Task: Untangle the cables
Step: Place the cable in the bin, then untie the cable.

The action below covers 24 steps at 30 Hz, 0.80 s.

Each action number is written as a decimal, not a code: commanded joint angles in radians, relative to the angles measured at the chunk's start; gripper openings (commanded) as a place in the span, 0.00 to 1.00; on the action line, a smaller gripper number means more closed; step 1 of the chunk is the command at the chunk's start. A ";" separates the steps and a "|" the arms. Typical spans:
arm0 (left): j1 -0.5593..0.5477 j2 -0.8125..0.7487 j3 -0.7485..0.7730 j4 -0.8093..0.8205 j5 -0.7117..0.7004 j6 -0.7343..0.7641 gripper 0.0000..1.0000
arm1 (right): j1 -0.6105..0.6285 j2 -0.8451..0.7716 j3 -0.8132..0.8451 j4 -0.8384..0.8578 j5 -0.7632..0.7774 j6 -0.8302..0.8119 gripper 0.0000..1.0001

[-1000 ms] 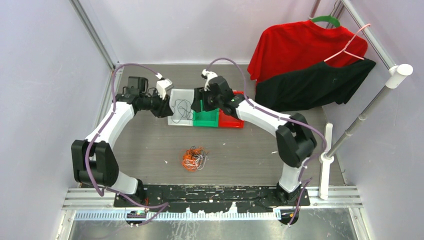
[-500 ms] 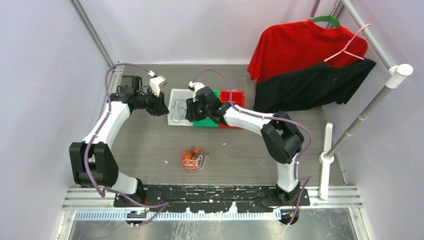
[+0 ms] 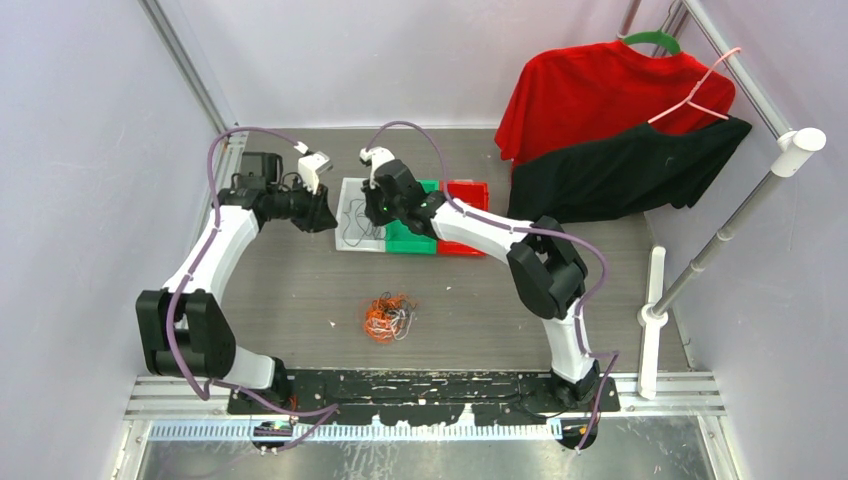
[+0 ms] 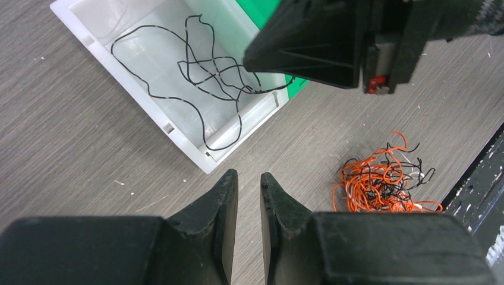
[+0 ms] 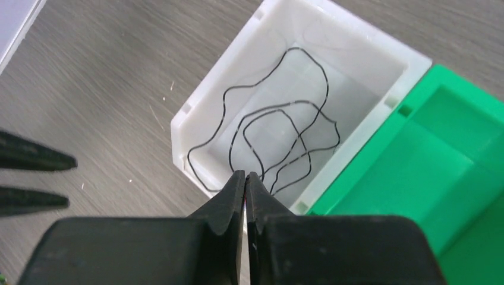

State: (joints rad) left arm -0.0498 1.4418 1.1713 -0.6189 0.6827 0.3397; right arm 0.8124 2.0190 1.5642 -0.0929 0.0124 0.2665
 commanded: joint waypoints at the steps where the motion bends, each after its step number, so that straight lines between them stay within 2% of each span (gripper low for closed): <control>1: 0.010 -0.053 -0.019 0.010 0.032 0.000 0.21 | 0.005 0.054 0.126 -0.019 0.024 -0.051 0.09; 3: 0.013 -0.060 -0.023 0.004 0.035 0.004 0.21 | 0.006 0.073 0.154 -0.044 0.014 -0.056 0.12; 4: 0.015 -0.063 -0.025 -0.003 0.039 0.007 0.21 | 0.005 0.069 0.157 -0.050 0.003 -0.052 0.17; 5: 0.017 -0.063 -0.023 -0.010 0.042 0.010 0.21 | 0.007 0.059 0.151 -0.048 -0.011 -0.048 0.29; 6: 0.019 -0.065 -0.020 -0.022 0.047 0.014 0.21 | 0.011 0.037 0.140 -0.039 -0.013 -0.047 0.37; 8: 0.021 -0.063 -0.013 -0.052 0.054 0.028 0.23 | 0.024 -0.017 0.109 -0.026 0.003 -0.052 0.46; 12: 0.027 -0.069 0.008 -0.152 0.062 0.075 0.40 | 0.054 -0.184 -0.004 -0.029 0.043 -0.041 0.58; 14: 0.030 -0.082 0.010 -0.198 0.070 0.113 0.51 | 0.075 -0.273 -0.105 -0.021 0.046 -0.022 0.60; 18: 0.031 -0.102 0.009 -0.302 0.085 0.186 0.65 | 0.118 -0.441 -0.344 0.000 0.056 0.062 0.60; 24: 0.031 -0.133 0.017 -0.400 0.084 0.263 0.67 | 0.180 -0.617 -0.689 0.039 0.118 0.258 0.56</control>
State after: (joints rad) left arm -0.0242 1.3594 1.1477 -0.9207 0.7357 0.5190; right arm 0.9649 1.4567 1.0485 -0.0933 0.0631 0.3733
